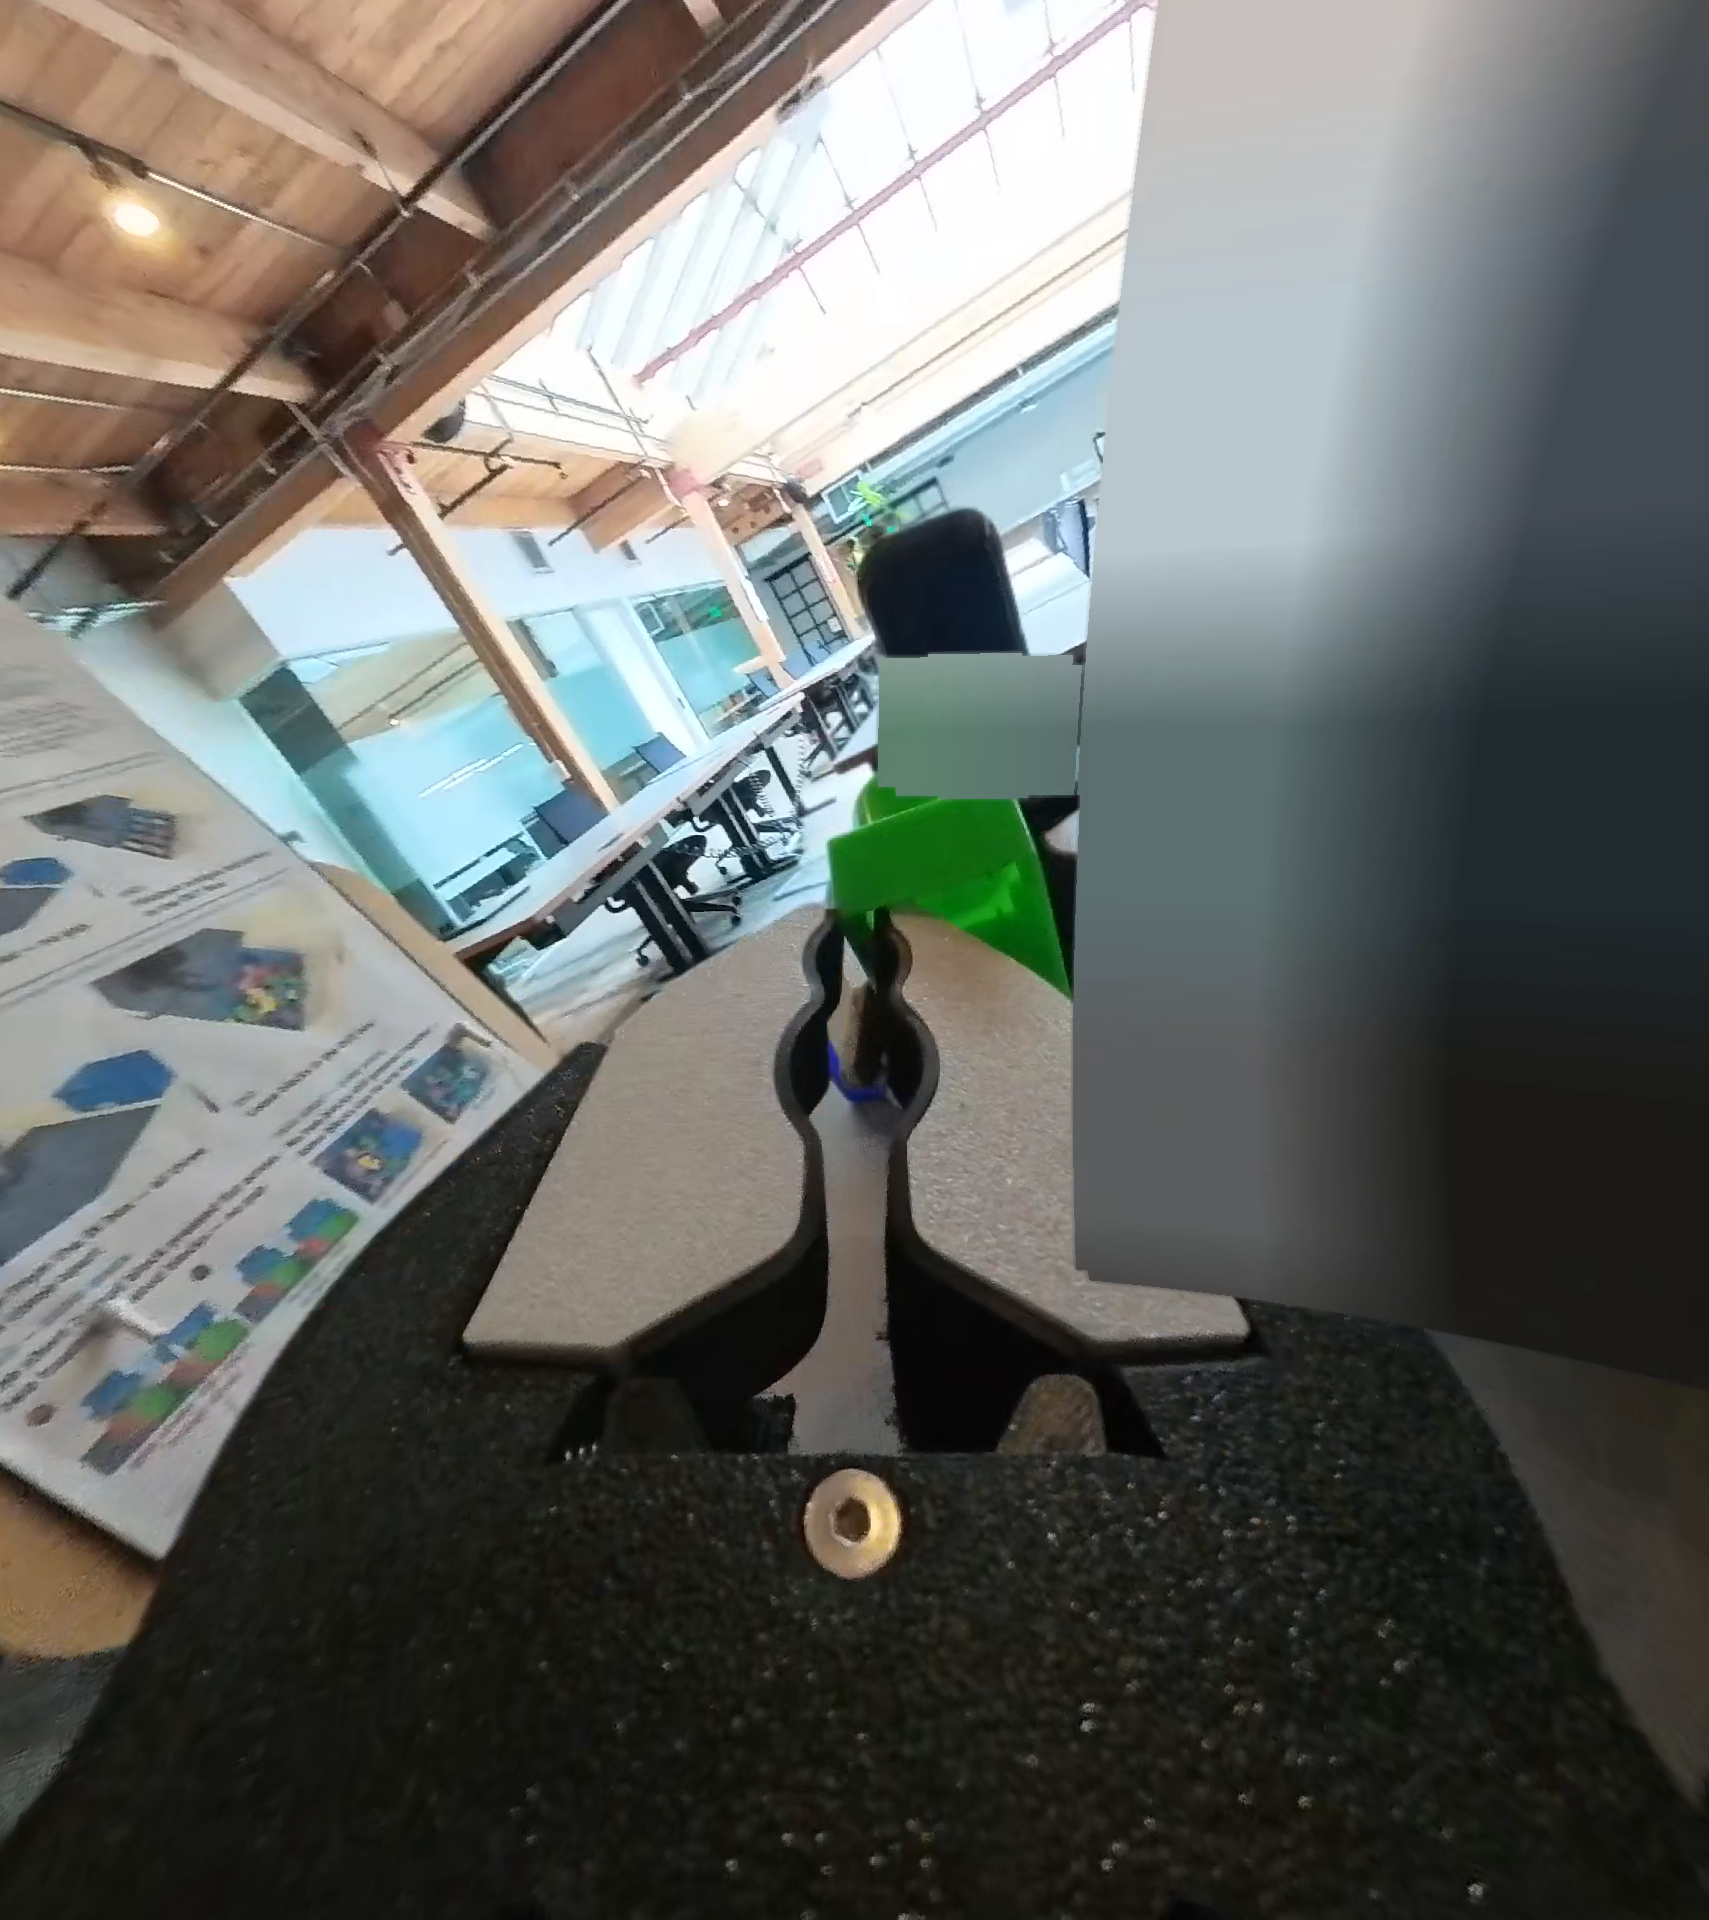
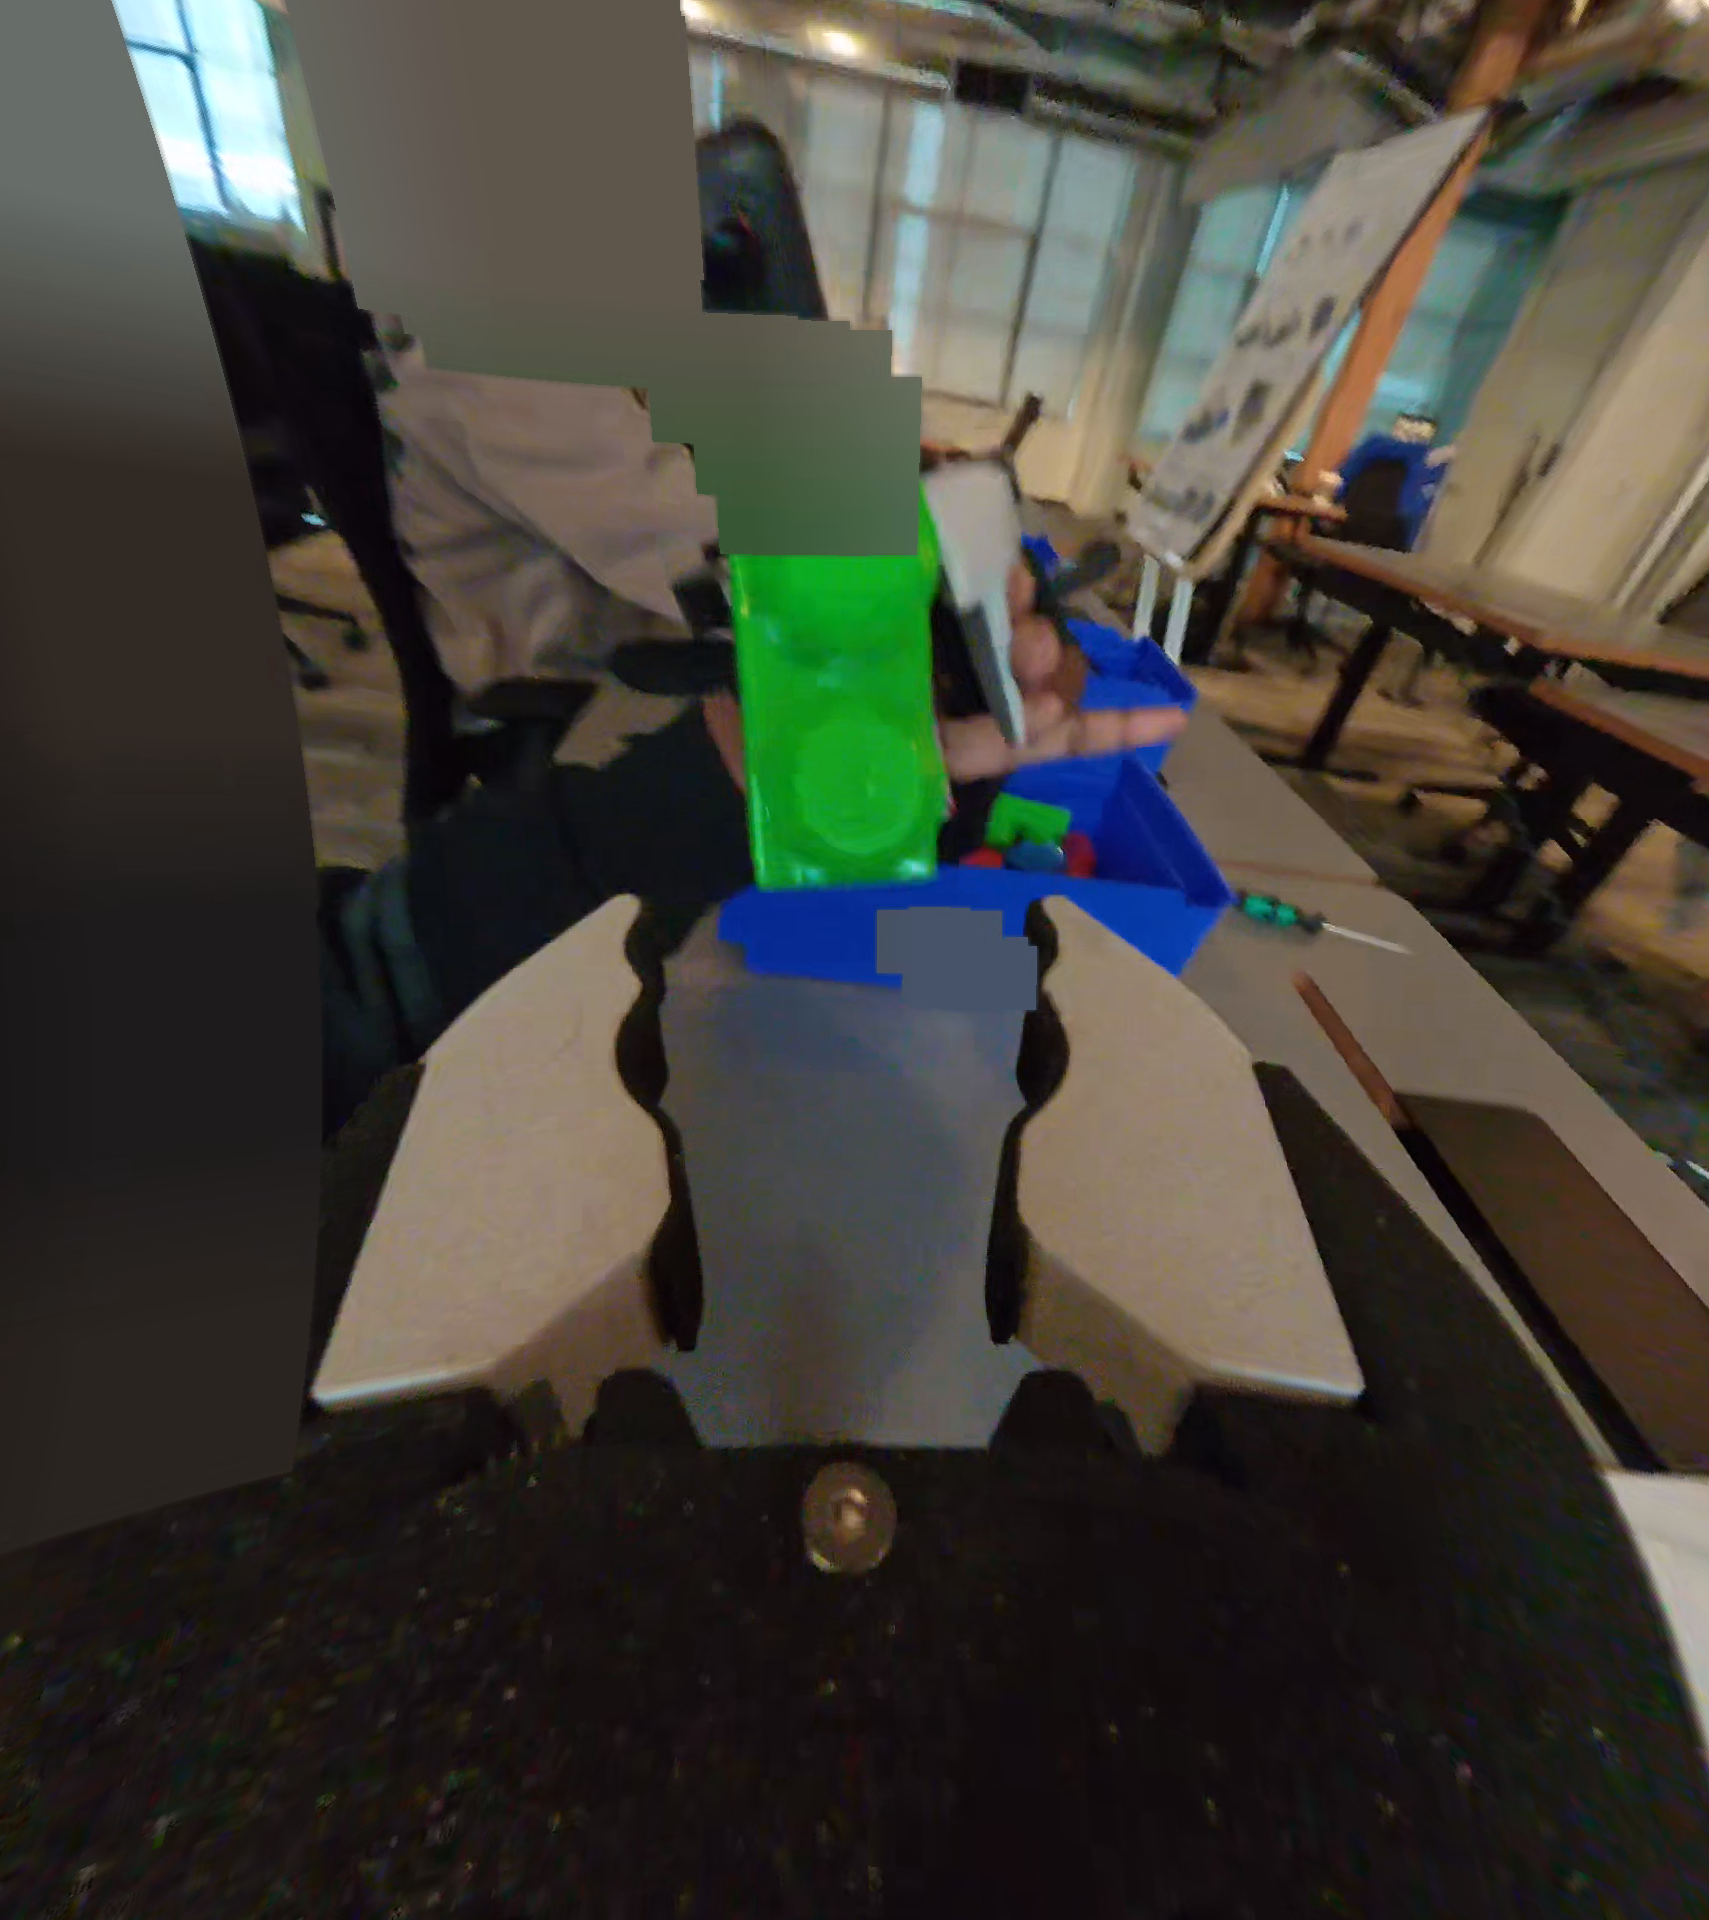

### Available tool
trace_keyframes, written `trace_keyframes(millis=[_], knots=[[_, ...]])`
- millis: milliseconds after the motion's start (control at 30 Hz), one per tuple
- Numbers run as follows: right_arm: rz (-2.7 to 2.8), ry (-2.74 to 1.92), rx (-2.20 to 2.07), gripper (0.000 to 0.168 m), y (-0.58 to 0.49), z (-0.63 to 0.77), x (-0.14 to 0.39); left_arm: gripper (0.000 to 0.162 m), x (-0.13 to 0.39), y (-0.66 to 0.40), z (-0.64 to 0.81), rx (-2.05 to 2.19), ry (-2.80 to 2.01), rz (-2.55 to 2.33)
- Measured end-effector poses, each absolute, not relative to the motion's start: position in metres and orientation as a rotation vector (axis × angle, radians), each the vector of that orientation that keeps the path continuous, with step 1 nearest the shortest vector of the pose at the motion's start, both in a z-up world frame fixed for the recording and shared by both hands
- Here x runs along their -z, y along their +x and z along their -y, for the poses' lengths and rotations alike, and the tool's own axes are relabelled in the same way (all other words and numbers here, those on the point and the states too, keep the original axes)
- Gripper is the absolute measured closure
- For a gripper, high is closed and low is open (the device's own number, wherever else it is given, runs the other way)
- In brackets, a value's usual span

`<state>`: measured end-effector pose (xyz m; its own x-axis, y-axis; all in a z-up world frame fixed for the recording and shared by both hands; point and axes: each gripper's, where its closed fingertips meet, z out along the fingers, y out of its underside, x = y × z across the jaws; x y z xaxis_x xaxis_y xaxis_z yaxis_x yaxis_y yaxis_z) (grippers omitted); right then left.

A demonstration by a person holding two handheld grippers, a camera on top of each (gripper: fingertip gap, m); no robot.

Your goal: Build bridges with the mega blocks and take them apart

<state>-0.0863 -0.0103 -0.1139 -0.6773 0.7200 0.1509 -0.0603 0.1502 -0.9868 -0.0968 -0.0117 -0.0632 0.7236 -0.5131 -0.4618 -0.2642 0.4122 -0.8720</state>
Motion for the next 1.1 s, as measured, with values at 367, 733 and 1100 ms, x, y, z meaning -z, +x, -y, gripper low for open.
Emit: trace_keyframes(millis=[367,733,1100], knots=[[1.866,-0.607,-1.503,0.133,-0.080,0.002,0.118,0.145,0.086,-0.082,-0.011,0.214,-1.277,-0.823],[2.033,-0.653,-1.010,0.133,-0.073,-0.033,0.144,0.110,0.117,-0.080,-0.012,0.225,-1.536,-0.869],[2.094,-0.707,-0.813,0.133,-0.071,-0.046,0.157,0.125,0.139,-0.067,-0.036,0.143,-1.658,-0.915]])
